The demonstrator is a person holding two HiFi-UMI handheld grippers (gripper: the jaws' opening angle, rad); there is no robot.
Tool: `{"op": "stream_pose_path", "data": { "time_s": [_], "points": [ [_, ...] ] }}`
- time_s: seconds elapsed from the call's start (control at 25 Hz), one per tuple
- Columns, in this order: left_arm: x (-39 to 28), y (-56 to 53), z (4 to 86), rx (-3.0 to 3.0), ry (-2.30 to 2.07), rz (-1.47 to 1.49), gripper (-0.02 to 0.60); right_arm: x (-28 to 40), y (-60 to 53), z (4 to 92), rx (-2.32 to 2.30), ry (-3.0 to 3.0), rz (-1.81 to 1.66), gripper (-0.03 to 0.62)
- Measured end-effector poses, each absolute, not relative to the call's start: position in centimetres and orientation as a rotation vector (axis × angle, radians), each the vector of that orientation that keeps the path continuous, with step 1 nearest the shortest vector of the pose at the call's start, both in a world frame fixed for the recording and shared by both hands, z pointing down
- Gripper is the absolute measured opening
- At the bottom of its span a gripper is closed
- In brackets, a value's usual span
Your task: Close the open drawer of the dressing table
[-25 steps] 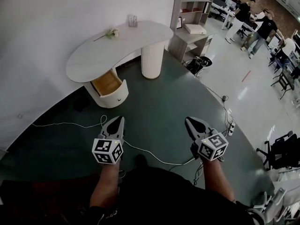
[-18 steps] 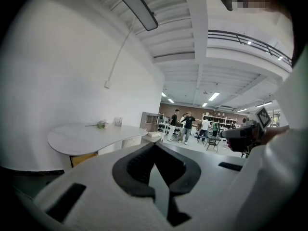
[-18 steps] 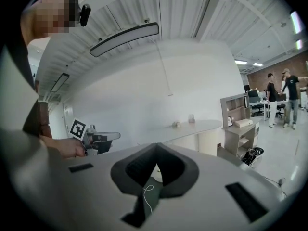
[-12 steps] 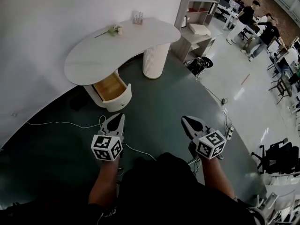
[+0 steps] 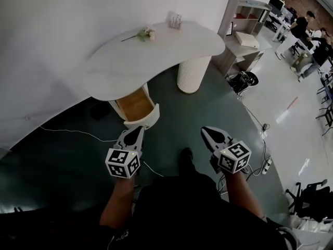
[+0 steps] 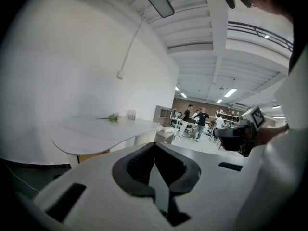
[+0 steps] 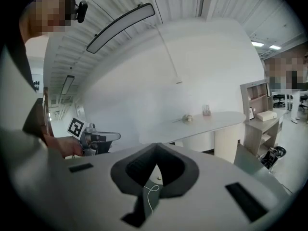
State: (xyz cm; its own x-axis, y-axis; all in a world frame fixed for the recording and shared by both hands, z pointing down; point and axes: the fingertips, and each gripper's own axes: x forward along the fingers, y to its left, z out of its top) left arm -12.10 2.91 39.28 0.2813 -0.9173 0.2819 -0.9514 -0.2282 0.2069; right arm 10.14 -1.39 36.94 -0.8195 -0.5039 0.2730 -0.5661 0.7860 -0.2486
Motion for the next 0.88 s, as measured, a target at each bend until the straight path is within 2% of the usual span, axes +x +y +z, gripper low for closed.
{"op": "stream_pose_path", "data": {
  "time_s": [0.44, 0.88],
  "points": [
    [-11.8, -10.9, 37.5, 2.038, -1.933, 0.198, 0.002, 6.7, -20.5, 36.9, 0.466, -2.838, 0.501, 0.006],
    [-14.2, -11.7, 40.9, 1.862, -1.966, 0.148, 0.002, 1.2, -20.1, 39.6, 0.241, -2.772, 0.634, 0.006]
  ]
}}
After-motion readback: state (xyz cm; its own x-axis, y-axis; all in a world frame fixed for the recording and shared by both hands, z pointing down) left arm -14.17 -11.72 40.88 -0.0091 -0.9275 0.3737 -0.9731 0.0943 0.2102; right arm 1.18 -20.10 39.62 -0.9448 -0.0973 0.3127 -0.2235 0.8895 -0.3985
